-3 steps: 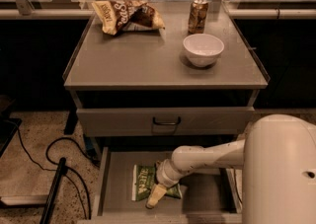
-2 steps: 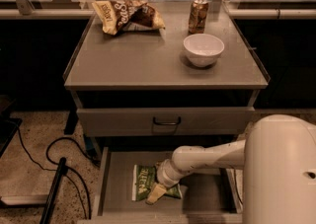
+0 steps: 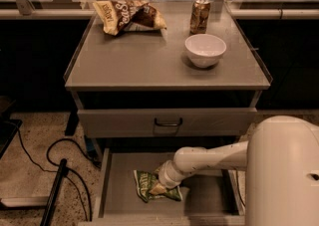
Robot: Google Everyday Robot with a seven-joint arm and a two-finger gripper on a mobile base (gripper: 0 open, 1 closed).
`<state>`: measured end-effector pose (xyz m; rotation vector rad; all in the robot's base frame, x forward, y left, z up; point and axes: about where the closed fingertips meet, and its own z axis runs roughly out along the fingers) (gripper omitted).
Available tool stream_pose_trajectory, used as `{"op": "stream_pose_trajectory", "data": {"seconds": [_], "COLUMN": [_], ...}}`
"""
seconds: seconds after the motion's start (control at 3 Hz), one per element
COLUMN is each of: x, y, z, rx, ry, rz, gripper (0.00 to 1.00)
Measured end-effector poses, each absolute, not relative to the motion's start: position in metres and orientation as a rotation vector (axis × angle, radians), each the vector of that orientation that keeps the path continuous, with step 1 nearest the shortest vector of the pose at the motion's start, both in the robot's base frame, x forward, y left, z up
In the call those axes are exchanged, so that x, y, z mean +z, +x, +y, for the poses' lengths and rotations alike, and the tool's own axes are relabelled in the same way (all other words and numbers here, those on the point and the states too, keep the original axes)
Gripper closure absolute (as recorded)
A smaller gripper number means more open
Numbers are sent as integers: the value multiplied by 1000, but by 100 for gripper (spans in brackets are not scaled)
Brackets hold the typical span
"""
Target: Pick green jalapeno chip bag from middle drawer and place on counter
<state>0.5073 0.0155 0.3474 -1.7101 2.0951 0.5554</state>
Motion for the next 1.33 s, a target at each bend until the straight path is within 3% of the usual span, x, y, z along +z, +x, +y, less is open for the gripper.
{"op": "stream_pose_trajectory", "data": {"seconds": [0.33,0.67,1.33], "x": [347,348,387], "y": [507,507,510], "z": [16,16,9], "rx": [556,556,564], "ry": [-1710,-1710,-1677], "rz": [2095,2095,2117], "gripper": [87,100,100]}}
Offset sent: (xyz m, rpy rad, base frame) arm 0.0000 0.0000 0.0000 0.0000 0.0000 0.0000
